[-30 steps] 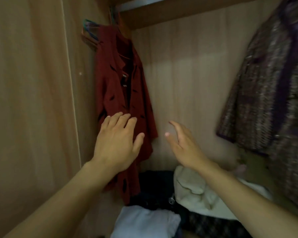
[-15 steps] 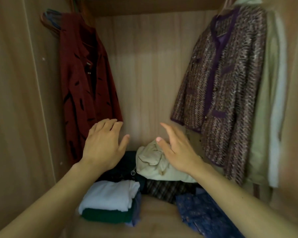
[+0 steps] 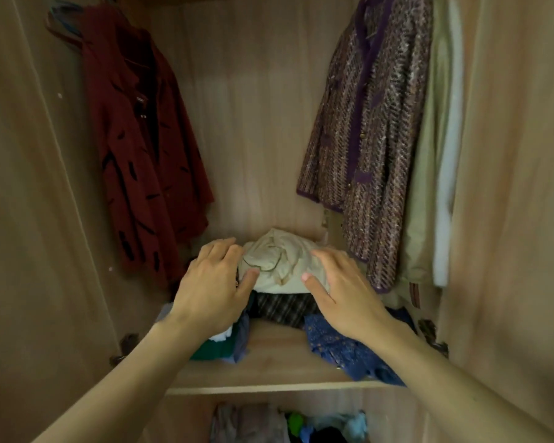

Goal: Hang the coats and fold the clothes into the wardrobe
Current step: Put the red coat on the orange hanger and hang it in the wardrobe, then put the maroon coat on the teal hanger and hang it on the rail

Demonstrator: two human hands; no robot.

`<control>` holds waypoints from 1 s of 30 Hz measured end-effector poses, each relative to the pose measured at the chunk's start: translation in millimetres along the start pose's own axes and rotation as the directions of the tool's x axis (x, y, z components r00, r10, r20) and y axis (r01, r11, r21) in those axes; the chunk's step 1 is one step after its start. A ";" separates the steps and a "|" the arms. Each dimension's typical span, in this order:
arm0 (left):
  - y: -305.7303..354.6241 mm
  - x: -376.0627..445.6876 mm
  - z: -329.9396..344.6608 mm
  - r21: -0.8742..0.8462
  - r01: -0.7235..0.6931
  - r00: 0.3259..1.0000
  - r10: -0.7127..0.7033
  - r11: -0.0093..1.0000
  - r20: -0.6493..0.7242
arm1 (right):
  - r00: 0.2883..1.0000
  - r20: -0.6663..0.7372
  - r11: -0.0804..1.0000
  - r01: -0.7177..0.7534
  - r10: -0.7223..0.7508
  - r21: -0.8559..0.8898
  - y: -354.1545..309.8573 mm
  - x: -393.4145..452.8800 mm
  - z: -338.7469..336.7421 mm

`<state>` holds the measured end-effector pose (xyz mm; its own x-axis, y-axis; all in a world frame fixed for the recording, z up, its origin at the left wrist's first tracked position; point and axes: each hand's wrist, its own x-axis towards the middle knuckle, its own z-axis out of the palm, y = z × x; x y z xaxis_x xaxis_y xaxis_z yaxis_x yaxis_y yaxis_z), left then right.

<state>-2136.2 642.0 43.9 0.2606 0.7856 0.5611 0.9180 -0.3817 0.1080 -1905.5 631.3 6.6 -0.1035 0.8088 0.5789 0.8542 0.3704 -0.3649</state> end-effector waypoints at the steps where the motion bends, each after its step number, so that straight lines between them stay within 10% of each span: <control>1: 5.5 0.0 1.2 -0.037 -0.007 1.000 0.007 0.999 -0.003 | 1.000 -0.002 1.000 -0.017 0.017 -0.010 1.9 -9.4 -4.9; 15: 82.3 -80.3 88.3 -0.436 -0.473 0.833 0.550 0.766 0.063 | 0.891 -0.220 0.882 -0.437 0.398 -0.178 -36.1 -184.3 -41.6; 30: 268.8 -255.7 61.2 -0.776 -0.593 0.425 0.902 0.214 -0.075 | 0.388 -0.517 0.326 -0.922 0.763 -0.210 -136.9 -485.4 -136.9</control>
<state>-1937.9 368.3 -120.7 0.9164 -0.0475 0.3975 -0.1899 -0.9256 0.3273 -1902.4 125.4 -124.6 0.8752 0.3598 0.3234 0.4808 -0.7205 -0.4997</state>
